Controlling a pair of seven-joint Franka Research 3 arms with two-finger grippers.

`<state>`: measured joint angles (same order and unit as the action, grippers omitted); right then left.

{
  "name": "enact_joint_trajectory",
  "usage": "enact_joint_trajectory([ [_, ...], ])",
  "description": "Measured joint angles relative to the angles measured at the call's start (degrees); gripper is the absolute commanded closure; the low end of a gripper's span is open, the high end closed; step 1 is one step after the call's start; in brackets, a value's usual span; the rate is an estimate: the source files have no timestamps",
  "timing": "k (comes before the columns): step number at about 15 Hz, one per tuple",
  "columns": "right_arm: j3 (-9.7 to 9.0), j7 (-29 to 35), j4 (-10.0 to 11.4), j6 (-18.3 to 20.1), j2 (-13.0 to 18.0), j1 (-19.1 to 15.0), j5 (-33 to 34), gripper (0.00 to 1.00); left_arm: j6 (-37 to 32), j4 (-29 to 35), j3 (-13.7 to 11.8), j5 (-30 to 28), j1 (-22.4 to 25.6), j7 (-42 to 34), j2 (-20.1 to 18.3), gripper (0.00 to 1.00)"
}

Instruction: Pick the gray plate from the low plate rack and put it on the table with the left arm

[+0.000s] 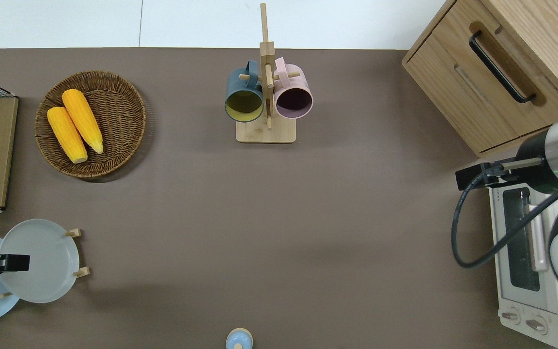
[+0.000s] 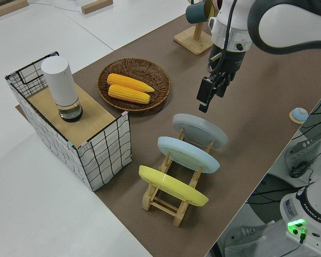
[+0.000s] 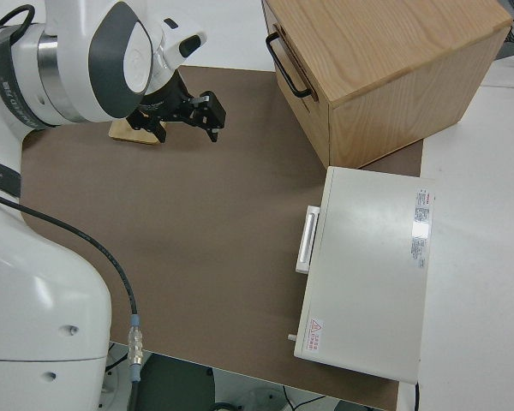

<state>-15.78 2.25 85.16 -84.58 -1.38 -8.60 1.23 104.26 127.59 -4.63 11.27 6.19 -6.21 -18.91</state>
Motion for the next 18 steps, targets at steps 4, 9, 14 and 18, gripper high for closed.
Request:
enact_joint_trajectory([
  [4, 0.0, 0.0, 0.0, 0.0, 0.0, 0.0, 0.0, 0.017, 6.0, 4.2, -0.1, 0.0, 1.9, -0.6, 2.2, 0.01],
  [9, 0.0, 0.0, 0.0, 0.0, 0.0, 0.0, 0.0, 0.017, 9.4, 6.1, -0.1, 0.1, 2.6, -0.6, 3.3, 0.01],
  [14, 0.0, 0.0, 0.0, 0.0, 0.0, 0.0, 0.0, 0.017, 10.6, 6.6, -0.1, 0.1, 2.6, -0.6, 4.6, 0.03],
  [18, 0.0, 0.0, 0.0, 0.0, 0.0, 0.0, 0.0, 0.017, 10.7, 6.6, -0.1, 0.1, 2.6, -0.6, 4.7, 0.11],
])
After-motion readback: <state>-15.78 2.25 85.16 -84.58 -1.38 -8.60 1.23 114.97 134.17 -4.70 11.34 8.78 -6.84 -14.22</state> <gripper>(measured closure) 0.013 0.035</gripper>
